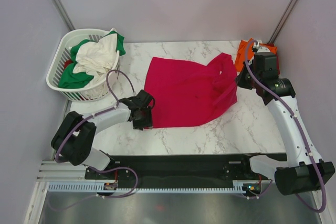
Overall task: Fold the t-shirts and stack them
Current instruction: Flatten the tshirt out
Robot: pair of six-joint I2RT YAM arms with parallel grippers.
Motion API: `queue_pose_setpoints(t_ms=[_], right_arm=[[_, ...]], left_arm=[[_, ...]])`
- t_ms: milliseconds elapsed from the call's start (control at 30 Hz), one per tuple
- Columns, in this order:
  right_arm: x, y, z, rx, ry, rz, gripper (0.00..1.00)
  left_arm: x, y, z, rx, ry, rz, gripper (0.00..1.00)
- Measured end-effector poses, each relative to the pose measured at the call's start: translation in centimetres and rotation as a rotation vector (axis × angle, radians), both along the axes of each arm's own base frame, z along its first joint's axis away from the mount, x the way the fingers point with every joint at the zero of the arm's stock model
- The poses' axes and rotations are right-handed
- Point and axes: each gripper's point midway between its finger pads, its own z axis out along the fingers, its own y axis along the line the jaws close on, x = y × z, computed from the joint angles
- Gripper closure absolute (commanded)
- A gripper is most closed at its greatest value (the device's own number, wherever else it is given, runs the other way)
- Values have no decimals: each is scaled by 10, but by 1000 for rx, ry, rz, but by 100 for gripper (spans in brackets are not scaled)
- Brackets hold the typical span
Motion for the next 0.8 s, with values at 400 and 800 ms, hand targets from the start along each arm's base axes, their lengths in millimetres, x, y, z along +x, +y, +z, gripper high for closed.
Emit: queue_pose_setpoints(t_ms=[400, 800], right_arm=[[-1, 0, -3, -2, 7, 0, 100], [-5, 0, 13, 12, -22, -7, 100]], left_arm=[[9, 3, -2, 46, -6, -8, 97], [29, -10, 63, -37, -145, -28, 98]])
